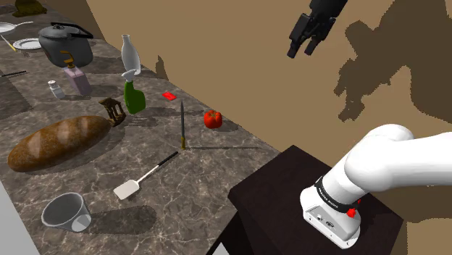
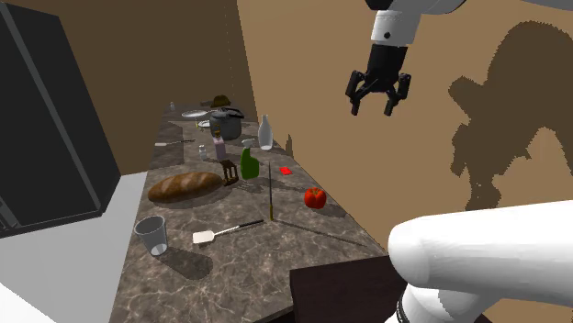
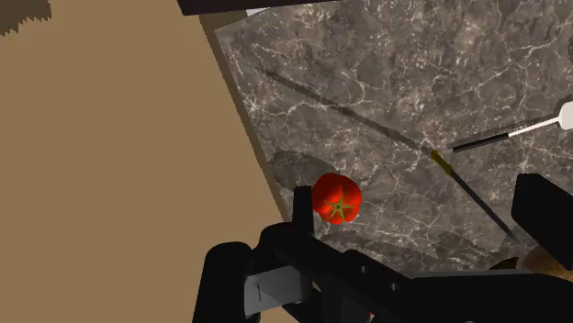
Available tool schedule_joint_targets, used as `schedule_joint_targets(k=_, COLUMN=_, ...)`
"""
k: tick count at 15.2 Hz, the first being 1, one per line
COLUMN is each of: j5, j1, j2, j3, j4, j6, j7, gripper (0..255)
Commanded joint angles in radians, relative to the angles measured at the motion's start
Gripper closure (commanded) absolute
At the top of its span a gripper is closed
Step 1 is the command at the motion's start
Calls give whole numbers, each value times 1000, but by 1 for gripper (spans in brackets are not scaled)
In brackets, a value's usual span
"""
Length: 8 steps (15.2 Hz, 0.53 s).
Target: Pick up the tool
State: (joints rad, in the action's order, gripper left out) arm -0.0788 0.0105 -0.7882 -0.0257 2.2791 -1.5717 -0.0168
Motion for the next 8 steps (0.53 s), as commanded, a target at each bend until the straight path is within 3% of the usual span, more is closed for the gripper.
schedule_joint_targets(k=1, j5=0, j1=0, j2=0, j3=0, j4=0, j6=0, j7=0, gripper=0)
schedule_joint_targets(k=8, j5=-61, j1=-47, j2=-152, j3=-31, j4=360, j6=-378, j7=38, gripper=0)
